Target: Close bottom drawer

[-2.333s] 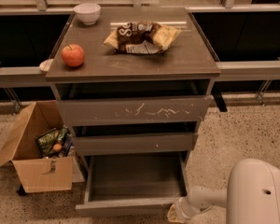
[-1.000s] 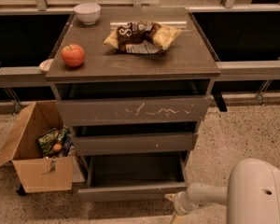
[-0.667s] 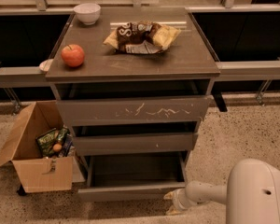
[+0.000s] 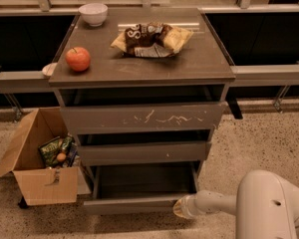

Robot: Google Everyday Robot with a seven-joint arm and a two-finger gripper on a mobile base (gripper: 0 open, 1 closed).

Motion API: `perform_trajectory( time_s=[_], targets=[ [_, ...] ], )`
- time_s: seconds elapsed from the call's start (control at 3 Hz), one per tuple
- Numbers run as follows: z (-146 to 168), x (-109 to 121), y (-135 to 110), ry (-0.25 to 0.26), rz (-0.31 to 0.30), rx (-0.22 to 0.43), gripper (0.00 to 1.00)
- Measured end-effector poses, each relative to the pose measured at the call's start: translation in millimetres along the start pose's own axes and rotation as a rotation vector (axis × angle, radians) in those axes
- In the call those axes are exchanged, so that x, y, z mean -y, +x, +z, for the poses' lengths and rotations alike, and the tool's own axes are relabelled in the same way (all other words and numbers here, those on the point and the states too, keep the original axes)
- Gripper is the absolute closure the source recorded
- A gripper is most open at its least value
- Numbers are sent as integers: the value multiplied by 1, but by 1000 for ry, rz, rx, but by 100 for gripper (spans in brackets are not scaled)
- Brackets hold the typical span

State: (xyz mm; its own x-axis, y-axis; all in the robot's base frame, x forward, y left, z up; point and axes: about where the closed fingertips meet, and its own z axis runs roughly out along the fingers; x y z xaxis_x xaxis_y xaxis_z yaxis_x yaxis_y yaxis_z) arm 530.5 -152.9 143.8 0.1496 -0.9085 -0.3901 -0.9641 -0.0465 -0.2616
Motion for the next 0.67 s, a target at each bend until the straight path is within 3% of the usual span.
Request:
perform_trajectory(
  time_s=[0.67],
  targets=[
    [14, 41, 1, 95, 20, 31, 100]
  ],
)
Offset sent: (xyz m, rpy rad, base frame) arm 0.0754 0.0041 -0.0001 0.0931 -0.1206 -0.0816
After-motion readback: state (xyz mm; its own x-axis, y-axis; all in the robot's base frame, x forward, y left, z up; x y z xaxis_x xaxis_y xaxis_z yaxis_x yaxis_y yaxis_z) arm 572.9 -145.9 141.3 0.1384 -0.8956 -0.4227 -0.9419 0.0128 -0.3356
